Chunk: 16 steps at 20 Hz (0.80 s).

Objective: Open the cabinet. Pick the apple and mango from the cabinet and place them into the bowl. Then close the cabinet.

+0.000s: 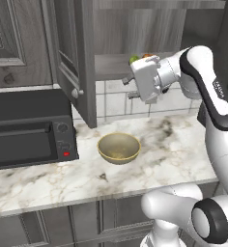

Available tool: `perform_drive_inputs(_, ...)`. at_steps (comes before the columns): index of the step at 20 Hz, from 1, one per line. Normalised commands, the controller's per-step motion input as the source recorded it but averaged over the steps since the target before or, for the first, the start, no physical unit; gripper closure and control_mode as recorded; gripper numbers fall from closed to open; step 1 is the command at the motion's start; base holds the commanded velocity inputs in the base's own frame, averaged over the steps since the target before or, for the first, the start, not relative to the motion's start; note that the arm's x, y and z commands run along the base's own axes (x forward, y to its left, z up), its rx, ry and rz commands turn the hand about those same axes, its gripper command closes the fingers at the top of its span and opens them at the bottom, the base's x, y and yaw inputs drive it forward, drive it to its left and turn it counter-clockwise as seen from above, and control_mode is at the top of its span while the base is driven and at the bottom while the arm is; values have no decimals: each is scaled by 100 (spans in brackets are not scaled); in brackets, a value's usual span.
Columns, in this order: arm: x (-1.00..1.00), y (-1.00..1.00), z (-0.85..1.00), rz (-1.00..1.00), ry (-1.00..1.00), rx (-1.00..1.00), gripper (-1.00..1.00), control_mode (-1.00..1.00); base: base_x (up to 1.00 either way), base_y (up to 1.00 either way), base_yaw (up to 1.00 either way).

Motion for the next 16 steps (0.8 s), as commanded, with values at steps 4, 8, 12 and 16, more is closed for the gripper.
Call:
perform_drive_inputs(4,25,-26,0,-7,0,-24,-100,-100,0,0,0)
perform_drive_inputs(8,31,-16,0,-12,0,-30,-100,-100,0,0,0)
perform_drive_inputs(12,18,-26,-8,-12,0,-28,-100,-100,0,0,0)
perform_drive_inputs(16,1,-29,-15,-9,-3,-26,-100,-100,0,0,0)
